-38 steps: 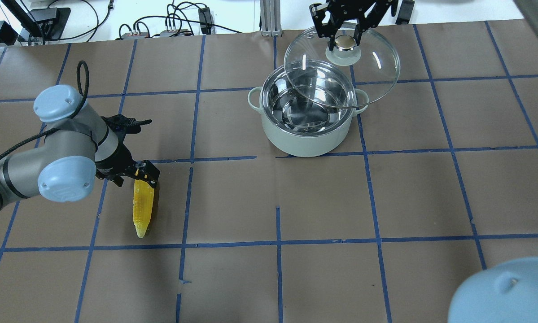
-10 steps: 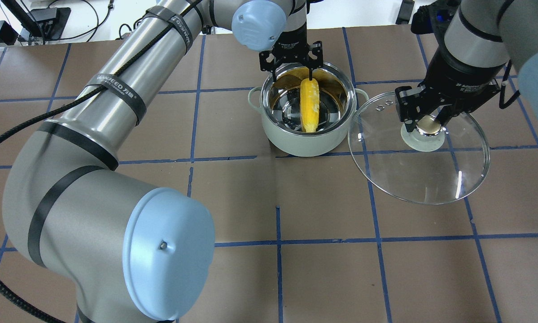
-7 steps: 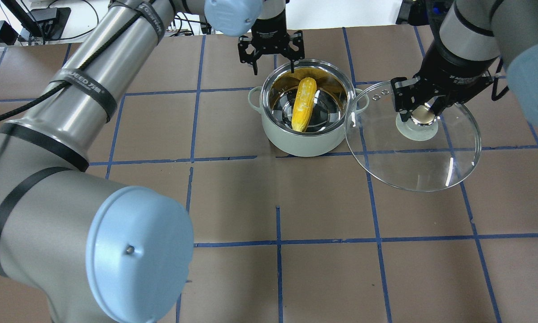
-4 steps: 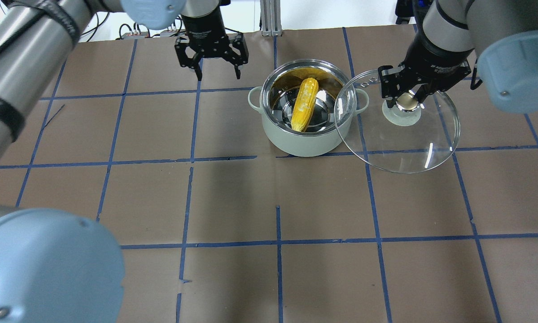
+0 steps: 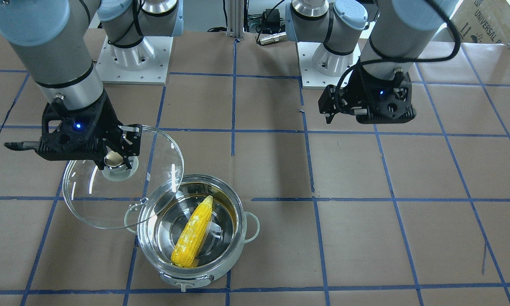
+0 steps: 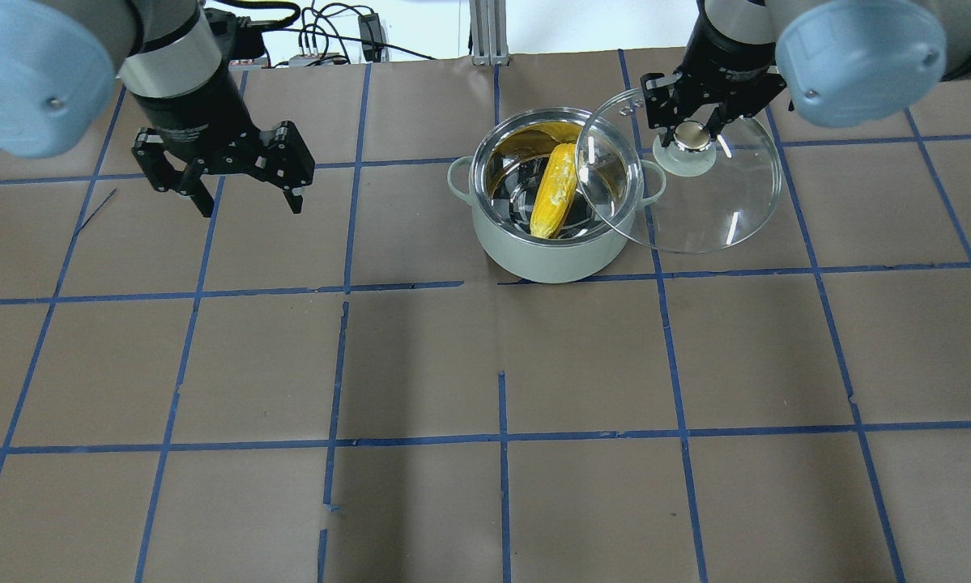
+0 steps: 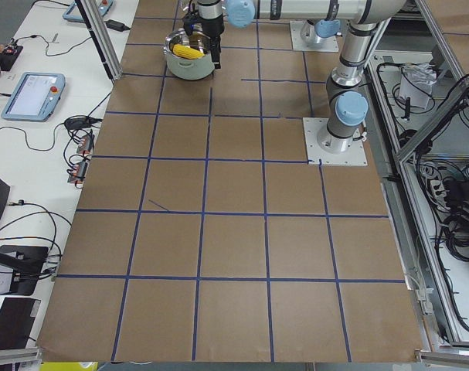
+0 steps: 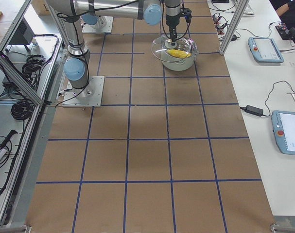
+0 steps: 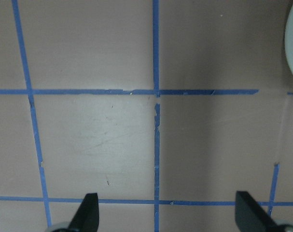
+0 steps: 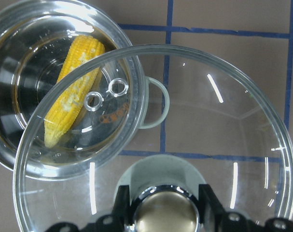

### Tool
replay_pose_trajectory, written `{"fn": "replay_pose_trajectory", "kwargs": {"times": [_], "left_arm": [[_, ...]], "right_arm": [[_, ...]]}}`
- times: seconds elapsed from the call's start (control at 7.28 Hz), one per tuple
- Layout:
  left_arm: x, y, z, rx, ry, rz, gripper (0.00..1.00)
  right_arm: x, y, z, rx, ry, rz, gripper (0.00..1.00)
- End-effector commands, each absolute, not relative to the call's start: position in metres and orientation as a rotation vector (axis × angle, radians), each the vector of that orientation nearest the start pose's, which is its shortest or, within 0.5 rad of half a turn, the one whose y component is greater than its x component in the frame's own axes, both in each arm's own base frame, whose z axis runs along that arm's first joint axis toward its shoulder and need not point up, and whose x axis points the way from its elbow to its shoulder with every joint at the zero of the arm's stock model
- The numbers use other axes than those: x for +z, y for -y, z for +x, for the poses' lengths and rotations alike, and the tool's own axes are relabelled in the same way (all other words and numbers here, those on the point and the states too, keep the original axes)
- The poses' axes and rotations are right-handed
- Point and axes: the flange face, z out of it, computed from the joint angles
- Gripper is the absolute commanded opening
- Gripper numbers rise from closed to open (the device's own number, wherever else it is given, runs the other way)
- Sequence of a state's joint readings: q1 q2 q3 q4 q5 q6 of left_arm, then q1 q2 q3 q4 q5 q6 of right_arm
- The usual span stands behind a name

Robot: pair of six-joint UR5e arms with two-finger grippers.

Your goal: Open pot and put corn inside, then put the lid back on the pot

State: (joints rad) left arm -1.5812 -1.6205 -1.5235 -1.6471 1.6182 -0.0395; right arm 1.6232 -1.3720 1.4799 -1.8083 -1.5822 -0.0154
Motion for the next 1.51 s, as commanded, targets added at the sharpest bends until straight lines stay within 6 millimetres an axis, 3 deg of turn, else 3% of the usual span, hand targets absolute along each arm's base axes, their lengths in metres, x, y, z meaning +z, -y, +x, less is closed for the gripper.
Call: {"fn": "replay_pose_trajectory", "kwargs": {"times": [0.0,0.27,0.41,0.69,0.96,1.37], "left_arm": [[0.502,0.476,-0.129,0.042,-3.073,-0.048,1.0],[0.508,0.487,-0.125,-0.05,-3.149,-0.055,1.0],[0.517,0.488,-0.107,-0.066,-3.165,-0.117,1.0],[0.524,0.484,-0.094,0.041,-3.119,-0.148,1.0],[0.526,0.502,-0.096,0.062,-3.139,-0.147,1.0],[0.521,0.503,-0.099,0.07,-3.143,-0.145,1.0]], "right_arm": [[0.427,0.605,0.199,-0.195,-3.144,-0.092,0.17],[0.406,0.621,0.228,-0.193,-3.141,-0.068,0.17],[0.4,0.629,0.241,-0.194,-3.14,-0.094,0.17],[0.388,0.638,0.249,-0.179,-3.138,-0.054,0.17],[0.375,0.642,0.264,-0.207,-3.174,-0.074,0.17],[0.369,0.647,0.281,-0.218,-3.192,-0.046,0.17]]}}
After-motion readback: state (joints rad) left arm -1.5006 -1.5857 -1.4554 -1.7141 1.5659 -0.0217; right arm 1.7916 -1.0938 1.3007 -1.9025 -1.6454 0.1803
